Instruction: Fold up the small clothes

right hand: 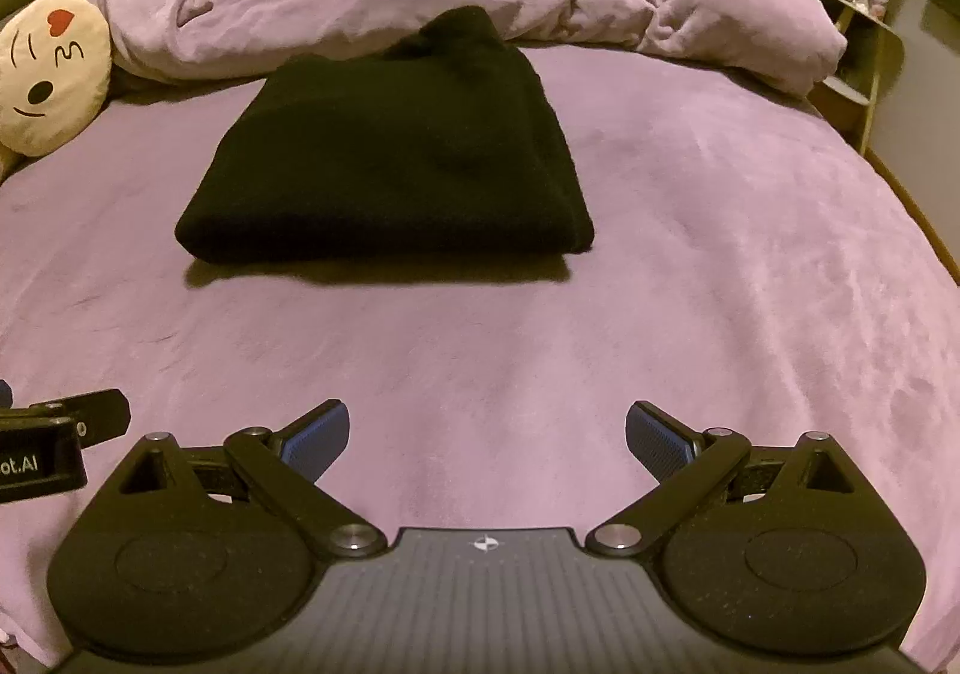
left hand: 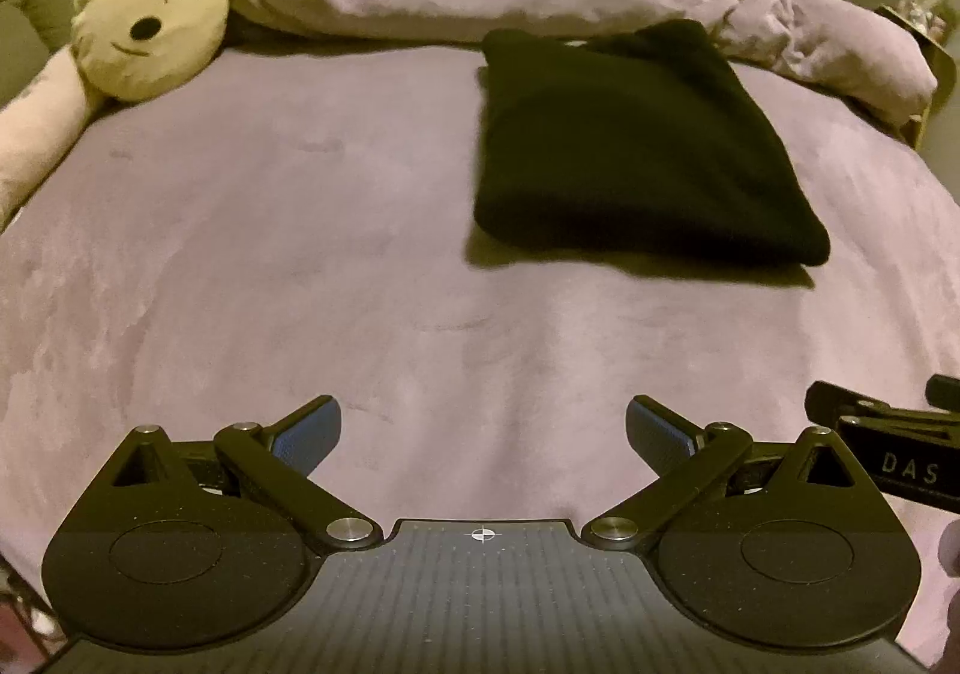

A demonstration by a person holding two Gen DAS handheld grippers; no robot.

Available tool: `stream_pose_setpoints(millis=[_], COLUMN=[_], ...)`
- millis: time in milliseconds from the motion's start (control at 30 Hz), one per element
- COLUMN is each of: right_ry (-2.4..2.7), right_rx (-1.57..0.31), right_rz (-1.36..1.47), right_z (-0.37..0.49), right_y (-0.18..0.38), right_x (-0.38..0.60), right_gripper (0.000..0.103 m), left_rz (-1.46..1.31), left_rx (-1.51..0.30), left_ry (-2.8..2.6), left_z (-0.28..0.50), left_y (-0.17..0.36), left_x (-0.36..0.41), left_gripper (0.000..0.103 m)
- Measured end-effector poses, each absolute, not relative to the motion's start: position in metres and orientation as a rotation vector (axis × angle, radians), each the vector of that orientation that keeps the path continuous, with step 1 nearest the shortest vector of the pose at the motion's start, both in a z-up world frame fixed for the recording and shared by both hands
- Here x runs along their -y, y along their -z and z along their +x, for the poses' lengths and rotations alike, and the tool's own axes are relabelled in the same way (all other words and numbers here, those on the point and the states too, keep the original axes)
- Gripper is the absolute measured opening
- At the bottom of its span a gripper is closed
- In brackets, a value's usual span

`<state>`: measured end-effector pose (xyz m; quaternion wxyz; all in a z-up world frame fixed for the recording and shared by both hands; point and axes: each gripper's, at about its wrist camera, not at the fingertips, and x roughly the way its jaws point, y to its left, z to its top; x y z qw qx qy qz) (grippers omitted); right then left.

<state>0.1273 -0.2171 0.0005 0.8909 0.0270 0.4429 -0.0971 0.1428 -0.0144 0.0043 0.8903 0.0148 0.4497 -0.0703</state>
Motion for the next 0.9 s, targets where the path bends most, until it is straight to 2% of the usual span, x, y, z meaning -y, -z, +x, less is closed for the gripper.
stream_pose_setpoints(millis=[900], right_ry=[0.166], right_rx=[-0.927], right_rz=[0.115], right_z=[0.143], right_y=[-0.001], right_x=[0.224], right_gripper=[0.099], left_rz=[0.032], left_rx=[-0.975], left_ry=[0.146], left_z=[0.164], left_y=[0.001], left_x=[0.029], left_gripper=[0.103])
